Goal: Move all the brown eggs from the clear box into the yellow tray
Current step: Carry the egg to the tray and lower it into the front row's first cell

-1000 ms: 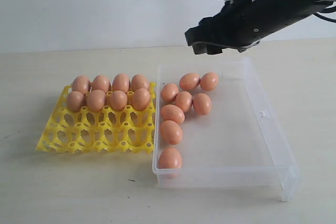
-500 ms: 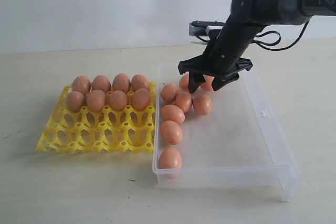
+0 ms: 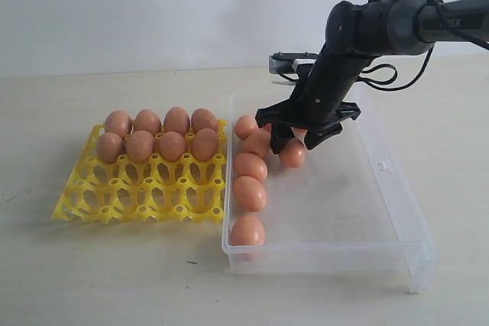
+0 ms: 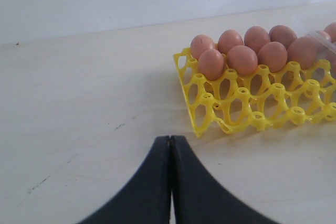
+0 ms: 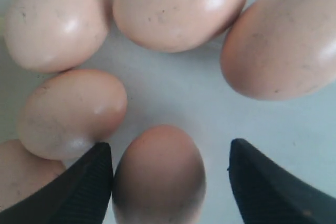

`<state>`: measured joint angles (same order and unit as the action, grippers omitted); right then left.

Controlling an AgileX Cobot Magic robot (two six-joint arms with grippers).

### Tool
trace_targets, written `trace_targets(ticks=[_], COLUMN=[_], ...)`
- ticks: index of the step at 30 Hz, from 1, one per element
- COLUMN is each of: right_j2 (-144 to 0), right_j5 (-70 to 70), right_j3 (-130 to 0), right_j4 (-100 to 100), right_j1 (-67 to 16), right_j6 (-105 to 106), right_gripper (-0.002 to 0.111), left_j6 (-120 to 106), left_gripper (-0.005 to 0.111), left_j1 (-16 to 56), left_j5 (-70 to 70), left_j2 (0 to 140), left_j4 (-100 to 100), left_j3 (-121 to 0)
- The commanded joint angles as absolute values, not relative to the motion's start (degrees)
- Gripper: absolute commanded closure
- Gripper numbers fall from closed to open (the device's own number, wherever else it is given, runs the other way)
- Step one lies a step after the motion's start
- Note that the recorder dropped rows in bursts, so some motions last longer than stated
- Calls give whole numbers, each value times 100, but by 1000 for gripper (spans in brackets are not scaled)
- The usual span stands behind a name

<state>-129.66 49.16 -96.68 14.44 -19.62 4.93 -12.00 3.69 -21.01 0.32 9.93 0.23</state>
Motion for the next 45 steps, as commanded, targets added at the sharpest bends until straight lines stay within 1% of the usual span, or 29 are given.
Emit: trace_targets(ticks=[1,5,7,10,11,12,13,18,21,25,30,33,37,41,45], right_j2=[-13066,-13118,-13118,-13118,-13118,-13118,-13108,-12650,-12038,-10986,-10145,-10222,-10753,-11560,-12276], right_j5=[4826,4763,4751,4720,4703,4693,4679,4433,3904,2588,425,-600,-1183,-1201,-1193], right_j3=[-9708,-9697,-9697,-9697,-9697,-9697,-9697,-9687,-9481,-8632,-7420,-7079,-7185,-7780,-8401], right_j4=[1448,1435,1437,1458,1471,1471,1471,1458,1410,1502,1696,1696,1682,1474,1446], right_j1=[-1992,-1997,-1997,-1997,-1997,-1997,-1997,-1997,-2089,-2489,-3607,-4262,-4764,-5066,-5162], right_j6=[556,556,587,861,1024,1101,1138,1151,1140,1041,1030,1030,938,708,345], right_gripper=[46,47,54,80,94,103,108,108,108,108,108,108,108,108,108], left_j6=[-1198,-1198,-1198,-1198,-1198,-1198,-1198,-1198,-1198,-1198,-1198,-1198,-1198,-1198,-1198], left_gripper=[107,107,107,107,107,107,107,107,107,107,107,107,107,107,107], left_j1=[393,393,393,393,393,393,393,393,393,393,393,393,393,393,393], left_j5=[-2056,-2056,-2056,-2056,-2056,-2056,-2056,-2056,-2056,-2056,-2056,-2056,-2056,-2056,-2056], left_j2=[0,0,0,0,0,0,0,0,0,0,0,0,0,0,0], left_j4=[981,981,981,981,981,981,981,981,981,981,981,981,981,981,981], left_j3=[0,0,0,0,0,0,0,0,0,0,0,0,0,0,0])
